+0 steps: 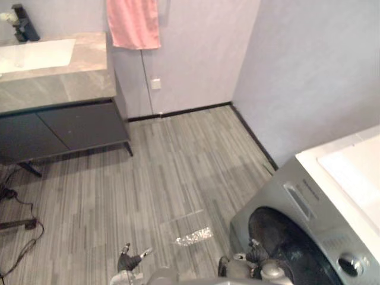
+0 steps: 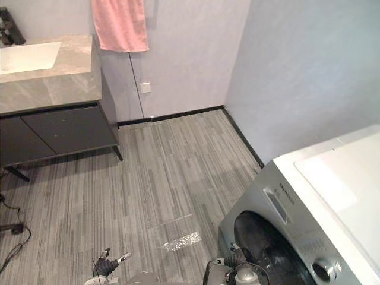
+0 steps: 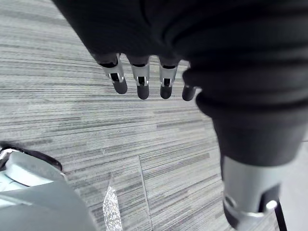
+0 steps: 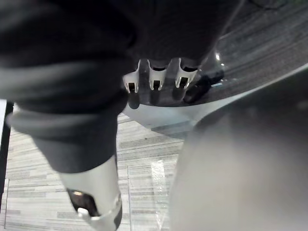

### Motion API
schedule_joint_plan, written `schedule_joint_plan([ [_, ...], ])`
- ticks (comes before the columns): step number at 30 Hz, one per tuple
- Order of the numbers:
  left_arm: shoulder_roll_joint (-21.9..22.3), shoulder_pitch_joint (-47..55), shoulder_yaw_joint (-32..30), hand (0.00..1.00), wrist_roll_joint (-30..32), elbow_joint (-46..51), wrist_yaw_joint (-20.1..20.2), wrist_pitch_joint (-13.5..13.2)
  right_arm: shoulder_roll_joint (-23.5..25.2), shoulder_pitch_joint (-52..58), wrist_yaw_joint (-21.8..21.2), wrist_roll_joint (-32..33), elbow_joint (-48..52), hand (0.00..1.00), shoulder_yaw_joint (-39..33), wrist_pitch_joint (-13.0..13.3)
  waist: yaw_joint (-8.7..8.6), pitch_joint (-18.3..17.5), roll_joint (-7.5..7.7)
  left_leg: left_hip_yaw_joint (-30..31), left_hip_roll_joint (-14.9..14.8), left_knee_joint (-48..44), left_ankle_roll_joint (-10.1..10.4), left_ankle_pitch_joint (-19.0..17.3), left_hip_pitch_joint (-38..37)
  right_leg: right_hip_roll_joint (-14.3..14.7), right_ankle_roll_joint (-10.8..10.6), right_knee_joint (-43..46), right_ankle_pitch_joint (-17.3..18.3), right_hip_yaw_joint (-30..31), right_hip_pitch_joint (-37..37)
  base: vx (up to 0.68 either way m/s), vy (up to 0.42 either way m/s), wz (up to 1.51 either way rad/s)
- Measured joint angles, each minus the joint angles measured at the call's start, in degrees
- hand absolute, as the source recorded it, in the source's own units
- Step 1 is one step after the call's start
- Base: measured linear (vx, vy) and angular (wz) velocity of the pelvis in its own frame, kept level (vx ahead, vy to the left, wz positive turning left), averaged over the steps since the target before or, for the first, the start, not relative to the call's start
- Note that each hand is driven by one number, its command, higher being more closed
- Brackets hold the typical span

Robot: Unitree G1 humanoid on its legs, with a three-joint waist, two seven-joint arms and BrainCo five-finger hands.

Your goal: Pick up the laundry basket with both hands and put the clothes into the washing machine.

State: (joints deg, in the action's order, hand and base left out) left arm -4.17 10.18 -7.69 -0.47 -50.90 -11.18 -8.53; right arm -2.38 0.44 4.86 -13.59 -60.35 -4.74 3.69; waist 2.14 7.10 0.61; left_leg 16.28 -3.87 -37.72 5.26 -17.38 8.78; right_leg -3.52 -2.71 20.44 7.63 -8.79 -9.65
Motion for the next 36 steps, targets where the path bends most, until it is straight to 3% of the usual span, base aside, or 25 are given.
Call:
schedule_joint_plan([
  [1,0.94,0.02,-1.89,0.0,-0.17,1.4,-0.02,0.51,-0.29,0.05,0.15,0.08,0.0,0.0,-0.01,-0.17,0.37,0.45,-0.61,-3.61,-2.7,-7.57,1.07,2.96,3.82,1.53,1.12,-1.51,0.35,-2.52,2.86,0.18,-0.302,0.77],
  [2,1.02,0.14,-2.1,0.0,-0.42,1.95,-0.02,0.54,-0.21,0.06,0.2,0.08,-0.14,0.0,-0.01,-0.3,0.49,0.8,-0.07,-6.21,-4.25,-10.29,0.94,4.65,5.48,1.98,1.58,-2.28,0.62,-3.56,4.31,0.17,-0.266,0.74],
  [4,0.13,0.08,-1.85,0.0,-0.95,2.05,0.03,0.74,0.1,0.22,0.8,0.86,-1.34,0.0,-0.92,-0.38,0.58,1.23,0.6,-17.12,-9.23,-14.79,-1.03,4.7,7.69,2.39,2.49,-6.25,0.84,-7.02,9.65,0.17,-0.211,0.74],
  [8,-0.19,-0.21,-1.91,0.0,-0.94,1.66,0.05,0.87,0.25,-0.37,1.87,2.25,-2.67,0.0,-3.91,-0.86,0.42,1.34,0.64,-26.62,-11.06,-1.9,-1.41,4.15,8.52,1.71,1.82,-11.56,-0.82,-9.99,12.05,0.17,-0.007,0.45],
  [10,-0.52,-1.52,-2.02,0.0,-0.8,-0.43,0.03,1.14,0.28,-1.16,2.65,3.22,-3.58,0.0,-6.15,-1.02,0.4,2.27,0.7,-28.82,-9.85,12.75,-0.64,6.81,6.96,-0.18,0.72,-11.78,-1.01,-11.36,12.31,0.15,0.162,0.43],
  [11,-0.5,-1.71,-2.04,0.0,-0.78,-0.88,0.02,1.23,0.08,-1.14,2.69,3.66,-3.58,0.0,-6.29,-1.12,0.41,2.42,0.45,-28.91,-9.59,15.51,-1.02,10.78,6.5,-0.52,-0.21,-11.76,-0.73,-11.55,12.46,0.16,0.227,0.43],
  [12,-0.74,-2.46,-2.22,0.0,-0.49,-1.77,0.01,1.42,0.06,-1.34,2.7,4.23,-3.52,0.0,-6.25,-1.31,0.47,2.94,1.07,-29.09,-7.58,16.52,-2.73,12.69,5.78,-2.02,-1.45,-12.14,-0.7,-11.57,12.92,0.16,0.237,0.4],
  [13,-1.46,-2.47,-2.45,0.0,-0.35,-1.92,-0.04,1.5,0.91,-1.32,2.62,4.66,-3.51,0.0,-5.98,-1.18,0.5,3.16,2.51,-29.08,-5.48,17.89,-3.0,12.86,5.47,-3.01,-1.8,-13.75,-0.92,-11.47,13.47,0.18,0.25,0.42],
  [15,-1.69,-2.28,-3.36,0.0,-0.39,-2.76,-0.01,1.89,1.77,-1.28,2.62,5.13,-3.61,0.0,-6.1,-1.18,0.83,3.04,3.56,-29.05,-3.32,18.3,-3.49,12.56,5.2,-4.82,-2.96,-14.88,-1.62,-11.71,14.3,0.11,0.162,0.25],
  [16,-1.6,-2.2,-3.48,0.0,-0.39,-3.03,-0.02,2.02,1.82,-1.23,2.62,5.14,-3.61,0.0,-6.14,-1.2,0.89,3.05,3.55,-29.09,-2.74,18.34,-4.08,12.18,4.85,-5.32,-3.09,-14.59,-1.53,-11.7,14.55,0.07,0.141,0.12],
  [18,-1.39,-1.85,-3.71,0.0,-0.27,-3.17,0.06,2.02,1.82,-1.18,2.54,5.12,-3.64,0.0,-6.6,-1.23,1.64,3.16,3.35,-29.45,-0.43,18.39,-6.03,9.63,3.29,-8.34,-5.5,-10.05,0.73,-11.39,14.34,0.05,0.182,0.08],
  [20,-0.47,-1.11,-3.4,0.0,0.18,-3.16,0.13,1.88,1.37,-1.21,2.36,5.12,-3.43,0.0,-6.53,-1.34,1.67,3.38,2.4,-30.14,1.08,19.33,-7.02,8.4,0.17,-12.0,-4.69,2.82,1.72,-10.1,10.54,0.0,0.168,0.01],
  [23,-0.78,0.33,-3.04,0.0,0.2,-3.15,0.78,1.76,1.42,-1.29,2.33,5.04,-3.02,0.0,-5.62,-1.26,1.47,3.35,2.16,-30.45,2.14,21.89,-7.18,8.36,-2.84,-14.15,-3.13,12.69,1.65,-8.07,5.83,0.02,0.098,-0.03],
  [27,-1.87,1.04,-1.33,0.0,0.16,-3.06,0.94,1.68,1.51,-1.45,2.27,4.97,-2.9,0.0,-3.04,-1.15,0.52,2.53,3.02,-29.71,2.02,23.4,-6.89,8.57,-3.72,-12.38,-2.58,7.73,3.83,-11.73,2.27,0.1,-0.036,0.06],
  [29,-2.11,1.11,-1.26,0.0,0.12,-3.04,0.91,1.66,1.58,-1.22,2.29,4.93,-2.36,0.0,-1.82,-0.77,-0.17,2.36,3.27,-28.94,2.19,22.31,-6.53,8.65,-3.71,-10.82,-1.47,1.17,1.85,-11.14,2.55,0.1,-0.104,0.28],
  [30,-2.3,1.06,-0.76,0.0,0.15,-2.98,0.77,1.69,1.53,-1.07,2.24,4.86,-2.21,0.0,-1.37,-0.34,-0.43,1.93,3.75,-27.56,2.24,21.1,-6.22,8.43,-3.49,-10.29,-2.18,-0.4,-1.27,-11.03,3.63,0.14,-0.128,0.47],
  [34,-1.52,1.08,0.78,0.0,0.24,-1.82,-0.59,0.39,0.7,-0.87,2.24,3.65,-2.63,0.0,-0.09,-0.06,-0.07,0.17,1.26,-25.84,-0.1,23.2,-4.77,9.38,-3.88,-5.9,-1.36,-9.49,-4.02,-13.23,7.79,0.13,-0.112,0.14],
  [36,-1.49,1.12,0.55,0.0,0.17,-1.85,-1.2,0.36,0.69,-0.88,2.19,3.25,-3.29,0.0,1.11,0.08,0.25,-0.2,1.45,-26.2,-0.92,25.04,-3.91,9.99,-4.74,-3.87,-0.91,-14.28,-6.21,-13.14,9.7,0.11,-0.114,-0.19],
])
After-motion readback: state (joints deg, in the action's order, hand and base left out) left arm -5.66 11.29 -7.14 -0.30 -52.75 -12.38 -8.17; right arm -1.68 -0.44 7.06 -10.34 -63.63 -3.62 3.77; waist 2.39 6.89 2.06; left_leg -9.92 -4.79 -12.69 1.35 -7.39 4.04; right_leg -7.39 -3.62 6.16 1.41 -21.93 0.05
